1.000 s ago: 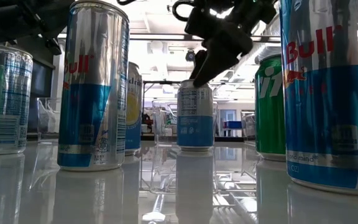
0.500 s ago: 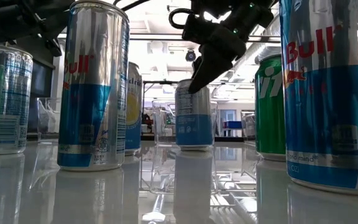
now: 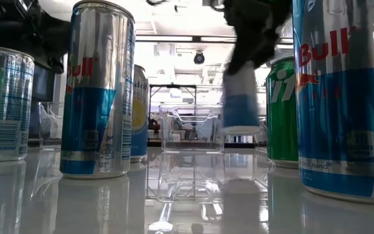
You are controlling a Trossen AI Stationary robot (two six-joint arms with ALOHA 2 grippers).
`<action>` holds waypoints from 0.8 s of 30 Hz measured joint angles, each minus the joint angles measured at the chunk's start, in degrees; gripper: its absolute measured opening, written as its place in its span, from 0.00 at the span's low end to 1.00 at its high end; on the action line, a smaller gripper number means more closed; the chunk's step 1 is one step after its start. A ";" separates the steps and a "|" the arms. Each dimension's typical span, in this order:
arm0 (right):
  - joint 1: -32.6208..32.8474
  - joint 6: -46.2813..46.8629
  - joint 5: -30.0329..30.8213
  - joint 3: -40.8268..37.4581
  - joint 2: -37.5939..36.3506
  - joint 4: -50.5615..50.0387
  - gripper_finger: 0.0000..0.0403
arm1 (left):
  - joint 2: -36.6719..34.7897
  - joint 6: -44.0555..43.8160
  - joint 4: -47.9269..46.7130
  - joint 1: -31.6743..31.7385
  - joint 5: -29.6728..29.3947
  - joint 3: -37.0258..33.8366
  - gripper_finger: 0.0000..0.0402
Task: Sort soda cans
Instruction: Put the top blue-white soda can into the right transparent bin
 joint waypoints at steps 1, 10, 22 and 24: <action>0.70 4.22 2.00 0.00 -0.91 -2.64 0.67 | 0.00 0.04 -0.42 0.00 -1.40 0.00 0.19; 3.57 36.81 8.35 -10.13 -6.88 -9.35 0.66 | 2.25 4.43 1.02 0.00 -9.08 0.00 0.19; 4.03 45.87 10.64 -13.86 -5.45 -2.21 0.66 | 5.34 6.49 4.56 0.02 -9.78 0.02 0.19; 4.03 44.46 10.41 -13.79 -5.44 -1.75 0.69 | 5.55 6.08 4.55 0.00 -9.78 0.02 0.19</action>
